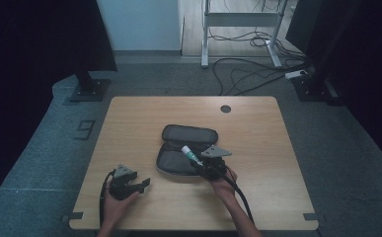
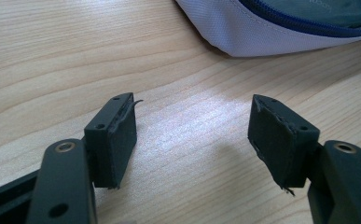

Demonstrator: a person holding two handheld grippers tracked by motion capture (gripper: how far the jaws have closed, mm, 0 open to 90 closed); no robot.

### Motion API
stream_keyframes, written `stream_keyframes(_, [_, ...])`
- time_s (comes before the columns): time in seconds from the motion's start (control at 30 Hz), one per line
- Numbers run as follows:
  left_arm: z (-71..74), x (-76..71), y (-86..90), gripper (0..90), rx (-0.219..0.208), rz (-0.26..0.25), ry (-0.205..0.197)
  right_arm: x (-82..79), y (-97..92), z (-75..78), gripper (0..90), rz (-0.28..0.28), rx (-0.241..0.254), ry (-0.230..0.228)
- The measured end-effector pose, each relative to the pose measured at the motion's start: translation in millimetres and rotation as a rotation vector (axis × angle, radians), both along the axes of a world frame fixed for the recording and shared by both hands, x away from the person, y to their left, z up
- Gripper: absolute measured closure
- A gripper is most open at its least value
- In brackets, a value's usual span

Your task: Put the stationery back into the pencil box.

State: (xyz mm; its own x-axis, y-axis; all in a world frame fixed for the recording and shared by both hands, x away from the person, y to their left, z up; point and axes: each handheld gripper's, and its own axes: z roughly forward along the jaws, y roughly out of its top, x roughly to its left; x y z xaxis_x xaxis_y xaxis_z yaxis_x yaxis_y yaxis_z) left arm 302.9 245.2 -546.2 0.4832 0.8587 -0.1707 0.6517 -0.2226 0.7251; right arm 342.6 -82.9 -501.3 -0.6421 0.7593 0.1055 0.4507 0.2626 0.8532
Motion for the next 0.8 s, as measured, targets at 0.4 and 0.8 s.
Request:
stream_keyframes(0.4, [0.0, -0.4, -0.4, 32.8, 0.002, -0.001, -0.001, 9.4, 7.2, -15.1, 65.2, -0.019, -0.075, 0.017])
stream_keyframes(0.8, [0.0, -0.4, -0.7, 32.8, 0.004, -0.002, -0.002, 12.0, 13.8, -25.0, 65.1, -0.025, -0.146, 0.021])
